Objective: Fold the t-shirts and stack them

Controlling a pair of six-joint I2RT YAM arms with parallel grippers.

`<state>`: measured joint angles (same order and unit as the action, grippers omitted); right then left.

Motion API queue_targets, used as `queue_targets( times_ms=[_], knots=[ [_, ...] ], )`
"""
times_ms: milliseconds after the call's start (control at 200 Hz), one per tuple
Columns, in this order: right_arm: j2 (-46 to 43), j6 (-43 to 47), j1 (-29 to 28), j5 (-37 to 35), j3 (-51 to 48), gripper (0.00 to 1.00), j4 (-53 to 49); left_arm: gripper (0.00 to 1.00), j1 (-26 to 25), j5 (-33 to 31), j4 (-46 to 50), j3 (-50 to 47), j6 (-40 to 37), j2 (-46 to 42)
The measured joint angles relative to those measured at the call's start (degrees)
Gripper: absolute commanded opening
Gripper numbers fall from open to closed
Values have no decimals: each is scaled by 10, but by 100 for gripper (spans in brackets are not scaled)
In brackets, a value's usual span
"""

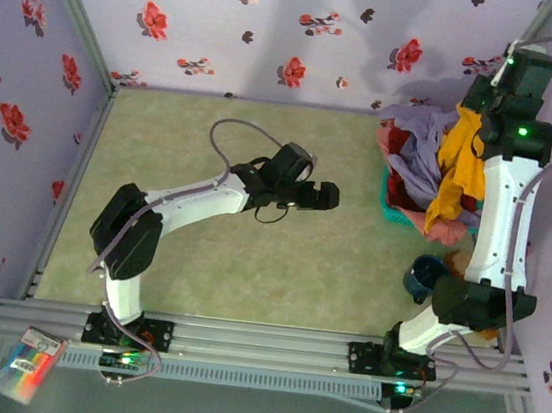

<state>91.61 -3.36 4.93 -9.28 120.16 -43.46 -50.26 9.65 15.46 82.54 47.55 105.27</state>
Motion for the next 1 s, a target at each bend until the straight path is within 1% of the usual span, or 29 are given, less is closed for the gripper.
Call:
queue_targets(
  times_ms=[130,290,460,625,695,760,850,1000],
  knots=[
    [1,26,-9,-6,52,0,38,99,0,-4,3,-5,0,0],
    [4,50,-16,-21,73,0,105,99,0,-7,2,-26,0,-4],
    [51,84,-21,-47,165,0,138,99,0,-13,3,-45,0,-14],
    [63,98,-28,-54,202,0,183,99,0,-21,4,-54,0,-27],
    [77,99,-36,-54,242,0,189,99,2,-21,4,-55,0,-30],
    [85,99,-51,-45,268,0,196,99,7,-21,2,-59,2,-35],
    [81,103,-82,-13,272,0,201,99,22,-15,-3,-75,5,-53],
    [80,105,-150,39,271,0,220,99,78,-14,3,-107,5,-112]
  ],
)
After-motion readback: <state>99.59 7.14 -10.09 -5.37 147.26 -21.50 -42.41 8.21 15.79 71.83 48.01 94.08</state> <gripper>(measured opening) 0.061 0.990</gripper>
